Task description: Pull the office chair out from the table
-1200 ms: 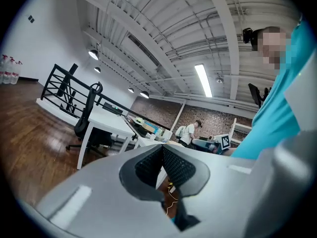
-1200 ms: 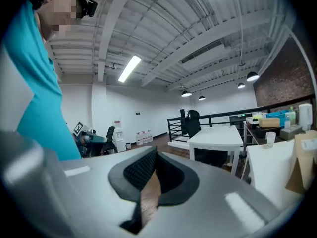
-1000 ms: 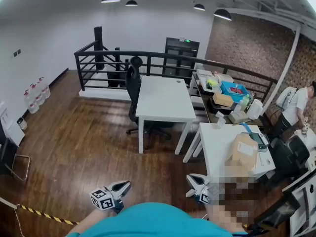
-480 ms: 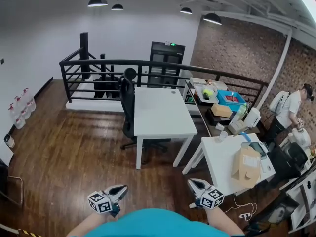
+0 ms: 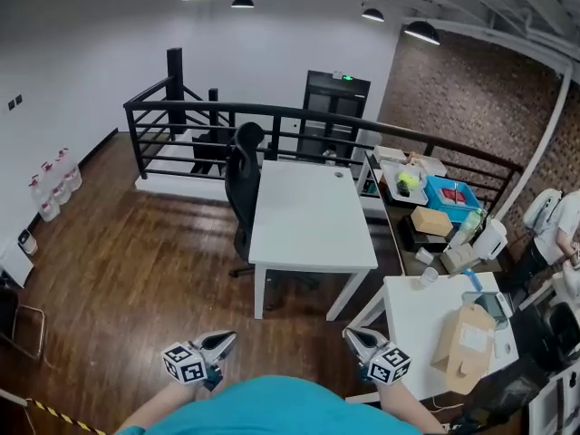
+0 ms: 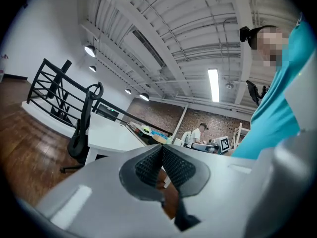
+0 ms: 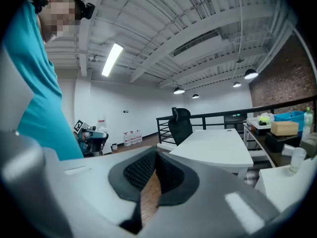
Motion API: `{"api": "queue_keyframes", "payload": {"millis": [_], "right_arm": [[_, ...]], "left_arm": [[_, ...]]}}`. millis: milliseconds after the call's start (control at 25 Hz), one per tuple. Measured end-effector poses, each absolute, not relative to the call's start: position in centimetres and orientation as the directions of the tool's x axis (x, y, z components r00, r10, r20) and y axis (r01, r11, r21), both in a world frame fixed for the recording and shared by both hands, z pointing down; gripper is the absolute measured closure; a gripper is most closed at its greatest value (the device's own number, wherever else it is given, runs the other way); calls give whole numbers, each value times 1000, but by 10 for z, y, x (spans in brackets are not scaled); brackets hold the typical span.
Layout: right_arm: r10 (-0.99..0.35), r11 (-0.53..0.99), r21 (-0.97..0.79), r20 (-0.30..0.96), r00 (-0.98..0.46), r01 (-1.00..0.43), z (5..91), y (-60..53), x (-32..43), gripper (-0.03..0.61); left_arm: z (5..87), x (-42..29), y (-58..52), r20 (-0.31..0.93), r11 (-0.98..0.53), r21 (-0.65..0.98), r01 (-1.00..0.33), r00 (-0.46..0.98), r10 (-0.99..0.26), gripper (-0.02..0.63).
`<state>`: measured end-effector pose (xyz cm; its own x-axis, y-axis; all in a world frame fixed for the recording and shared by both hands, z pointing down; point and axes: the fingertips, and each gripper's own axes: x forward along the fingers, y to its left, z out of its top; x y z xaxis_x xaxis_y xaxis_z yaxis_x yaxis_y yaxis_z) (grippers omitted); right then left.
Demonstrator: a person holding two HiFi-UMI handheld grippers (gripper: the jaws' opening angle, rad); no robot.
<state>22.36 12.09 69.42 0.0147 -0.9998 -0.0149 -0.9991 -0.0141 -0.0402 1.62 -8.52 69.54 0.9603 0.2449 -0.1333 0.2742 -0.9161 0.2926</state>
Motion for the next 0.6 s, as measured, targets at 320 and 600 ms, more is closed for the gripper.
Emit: {"api": "queue_keyframes", "payload": {"millis": [320,600], "right_arm": [[-991,129,11,-28,-129,-992,700,70,338,578],[-992,123,10,-29,-123,-992,718,15,397,578]], "left_arm": [[706,136,-101,-142,-930,304,207,975,171,589],[734,188,-156,-117,-930,303,209,977,181,589]]}}
